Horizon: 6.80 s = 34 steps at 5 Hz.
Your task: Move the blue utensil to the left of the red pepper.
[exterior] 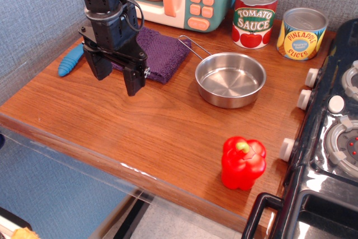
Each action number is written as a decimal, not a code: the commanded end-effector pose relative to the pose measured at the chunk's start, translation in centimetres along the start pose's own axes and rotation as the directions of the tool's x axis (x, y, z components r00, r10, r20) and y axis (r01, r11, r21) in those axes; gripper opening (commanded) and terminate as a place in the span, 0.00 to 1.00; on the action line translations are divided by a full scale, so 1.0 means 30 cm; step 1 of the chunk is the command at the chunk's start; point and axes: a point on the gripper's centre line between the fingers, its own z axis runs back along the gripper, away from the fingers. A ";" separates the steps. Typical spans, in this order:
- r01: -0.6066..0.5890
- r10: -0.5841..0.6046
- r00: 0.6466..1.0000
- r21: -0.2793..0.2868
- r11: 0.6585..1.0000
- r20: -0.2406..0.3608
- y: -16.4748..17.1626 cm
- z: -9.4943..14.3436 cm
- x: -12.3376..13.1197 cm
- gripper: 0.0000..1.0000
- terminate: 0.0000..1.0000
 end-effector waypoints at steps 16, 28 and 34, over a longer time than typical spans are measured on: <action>-0.307 0.310 0.951 0.159 0.938 0.012 0.375 0.002 0.072 0.00 0.00; -0.238 0.239 0.971 0.081 0.968 -0.003 -0.190 0.007 -0.039 0.00 0.00; -0.013 0.011 0.999 0.041 0.999 0.052 -0.267 0.035 -0.071 1.00 0.00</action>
